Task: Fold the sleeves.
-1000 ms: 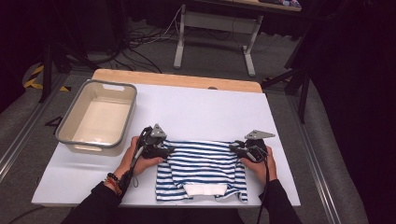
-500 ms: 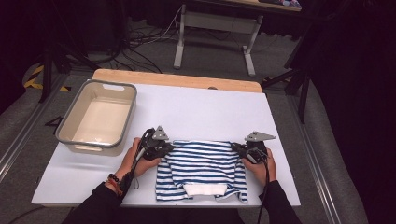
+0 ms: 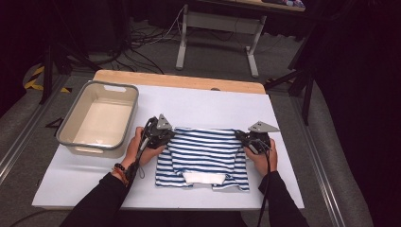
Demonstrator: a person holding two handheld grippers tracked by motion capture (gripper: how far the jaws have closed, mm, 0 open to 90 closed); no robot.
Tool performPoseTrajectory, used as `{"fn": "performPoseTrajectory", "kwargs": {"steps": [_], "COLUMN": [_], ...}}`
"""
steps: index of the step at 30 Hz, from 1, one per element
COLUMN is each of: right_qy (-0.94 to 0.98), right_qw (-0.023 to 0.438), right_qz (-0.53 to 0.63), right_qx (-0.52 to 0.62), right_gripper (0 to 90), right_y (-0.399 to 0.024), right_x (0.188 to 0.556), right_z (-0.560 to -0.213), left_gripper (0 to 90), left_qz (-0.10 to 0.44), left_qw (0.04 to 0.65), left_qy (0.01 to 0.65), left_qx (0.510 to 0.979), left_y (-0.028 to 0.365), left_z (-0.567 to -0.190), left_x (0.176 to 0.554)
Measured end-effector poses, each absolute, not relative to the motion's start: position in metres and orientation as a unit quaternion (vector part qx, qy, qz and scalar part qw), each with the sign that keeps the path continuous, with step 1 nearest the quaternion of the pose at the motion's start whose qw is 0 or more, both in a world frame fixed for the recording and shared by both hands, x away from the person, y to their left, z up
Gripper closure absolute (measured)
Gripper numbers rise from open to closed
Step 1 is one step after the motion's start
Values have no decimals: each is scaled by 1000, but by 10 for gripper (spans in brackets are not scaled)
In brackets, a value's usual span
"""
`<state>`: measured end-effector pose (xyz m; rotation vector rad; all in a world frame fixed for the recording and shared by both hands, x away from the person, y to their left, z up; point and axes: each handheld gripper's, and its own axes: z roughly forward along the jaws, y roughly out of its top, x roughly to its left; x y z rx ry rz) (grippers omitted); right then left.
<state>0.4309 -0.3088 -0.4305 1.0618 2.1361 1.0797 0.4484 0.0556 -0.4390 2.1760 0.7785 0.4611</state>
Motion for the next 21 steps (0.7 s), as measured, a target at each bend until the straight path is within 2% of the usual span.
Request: {"fn": "performPoseTrajectory", "kwargs": {"steps": [15,18,20,21], "right_qy": [771,770,763,762], "right_qw": [263,264,274,272], "right_qz": [397,395,389,394], "right_qx": [423,425,437,437], "right_gripper": [852,844,742,722], "right_y": [-304,-302,-299,-299], "right_x": [477,481,483,481], "right_z": [-429,-430,-433,-433], "left_gripper": [806,768,593,572], "left_qz": [200,209,212,216], "left_qw": [380,372,367,369], "left_qy": [344,356,367,368], "left_qx": [835,831,828,826], "left_y": [51,50,50,51], "left_z": [-438,-441,-443,-443], "left_x": [487,490,489,488]}}
